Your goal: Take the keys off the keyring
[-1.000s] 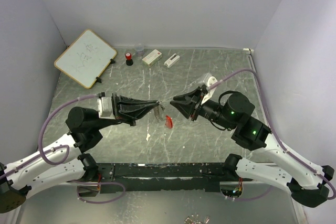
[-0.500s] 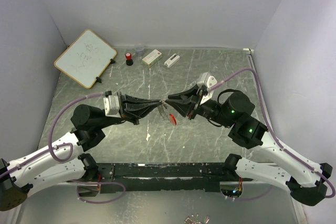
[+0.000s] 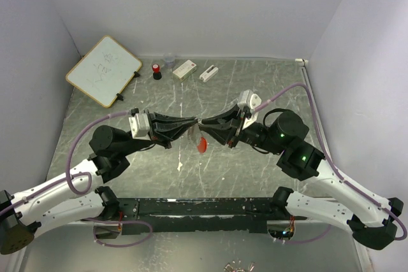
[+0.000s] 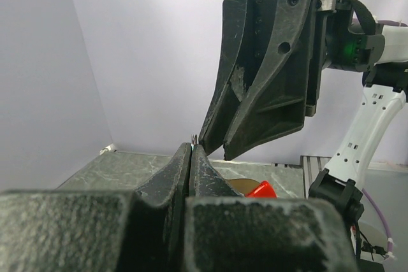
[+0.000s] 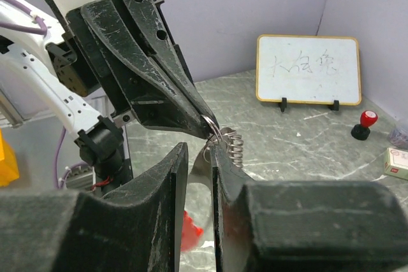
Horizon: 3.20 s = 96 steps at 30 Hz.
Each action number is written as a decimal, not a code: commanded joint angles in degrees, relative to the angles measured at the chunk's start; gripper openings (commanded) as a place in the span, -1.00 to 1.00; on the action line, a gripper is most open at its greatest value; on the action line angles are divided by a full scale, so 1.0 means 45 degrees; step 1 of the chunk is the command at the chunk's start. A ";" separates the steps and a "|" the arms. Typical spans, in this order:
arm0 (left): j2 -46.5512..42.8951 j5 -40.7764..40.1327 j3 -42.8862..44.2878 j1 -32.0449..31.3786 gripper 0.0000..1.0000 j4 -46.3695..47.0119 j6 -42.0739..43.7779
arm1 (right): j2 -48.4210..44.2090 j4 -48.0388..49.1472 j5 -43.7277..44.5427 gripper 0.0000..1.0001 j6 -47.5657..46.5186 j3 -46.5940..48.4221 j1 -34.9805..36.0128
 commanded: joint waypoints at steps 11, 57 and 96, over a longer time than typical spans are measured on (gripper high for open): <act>-0.0392 -0.0144 0.0153 0.0072 -0.87 -0.0002 0.0414 | -0.0182 0.0169 0.1393 -0.60 -0.0142 -0.0686 -0.0027; -0.0921 0.2031 0.0538 0.0171 -0.86 -0.1398 0.0962 | -0.0686 0.0658 0.1712 -0.53 -0.0075 -0.1248 -0.0023; -0.0385 0.0581 -0.0871 0.0347 -0.86 0.1114 0.0268 | 0.0136 0.1921 -0.0074 -0.51 0.0592 -0.1245 -0.0024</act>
